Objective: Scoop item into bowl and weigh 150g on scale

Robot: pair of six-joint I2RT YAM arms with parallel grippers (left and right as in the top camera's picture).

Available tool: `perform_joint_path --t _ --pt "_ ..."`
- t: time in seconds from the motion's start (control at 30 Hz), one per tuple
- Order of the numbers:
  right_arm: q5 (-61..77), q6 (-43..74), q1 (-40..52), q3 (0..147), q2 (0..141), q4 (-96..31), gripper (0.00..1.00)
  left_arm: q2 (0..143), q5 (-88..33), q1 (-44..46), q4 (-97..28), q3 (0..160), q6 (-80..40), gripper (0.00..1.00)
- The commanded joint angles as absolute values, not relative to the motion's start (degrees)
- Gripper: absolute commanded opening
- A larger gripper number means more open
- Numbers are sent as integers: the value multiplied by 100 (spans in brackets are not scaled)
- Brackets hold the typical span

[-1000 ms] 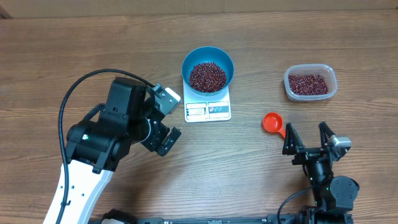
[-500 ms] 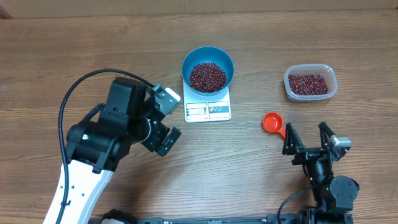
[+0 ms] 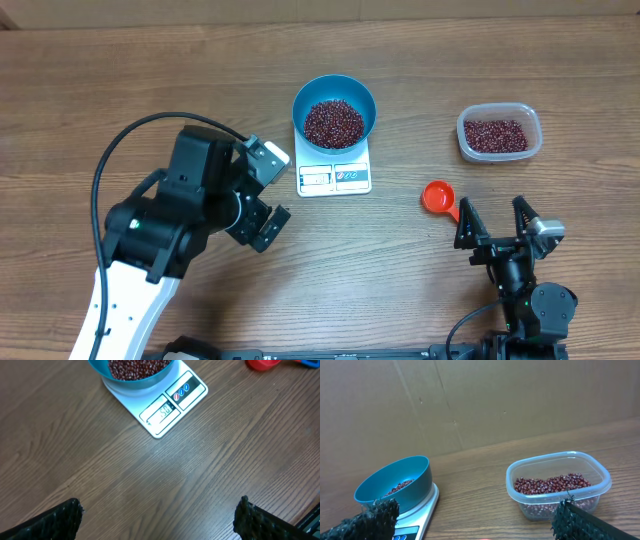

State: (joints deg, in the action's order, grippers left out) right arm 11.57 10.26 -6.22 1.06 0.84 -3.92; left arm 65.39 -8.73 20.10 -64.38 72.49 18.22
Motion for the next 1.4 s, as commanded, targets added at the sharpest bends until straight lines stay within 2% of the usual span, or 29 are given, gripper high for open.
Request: perform_joint_path --t 0.0,0.17,0.4,0.83,1.1,1.37 --pt "1096 1017 -574 45 16 -370 100 6047 -867 1988 -6453 7319 1903 100" --pt "1096 1017 -574 45 16 -370 100 5181 -947 1935 -6442 7129 1584 99" --pt "1096 1017 -574 45 16 -370 100 3942 -1839 1269 -6090 6340 1455 99" --pt "1096 1017 -574 45 16 -370 100 709 -1942 384 -3352 2947 502 100" --pt "1096 1017 -574 45 16 -370 100 34 -1820 172 -1942 1573 423 100" --pt "1096 1017 -574 45 16 -370 100 16 -727 174 -574 738 -196 100"
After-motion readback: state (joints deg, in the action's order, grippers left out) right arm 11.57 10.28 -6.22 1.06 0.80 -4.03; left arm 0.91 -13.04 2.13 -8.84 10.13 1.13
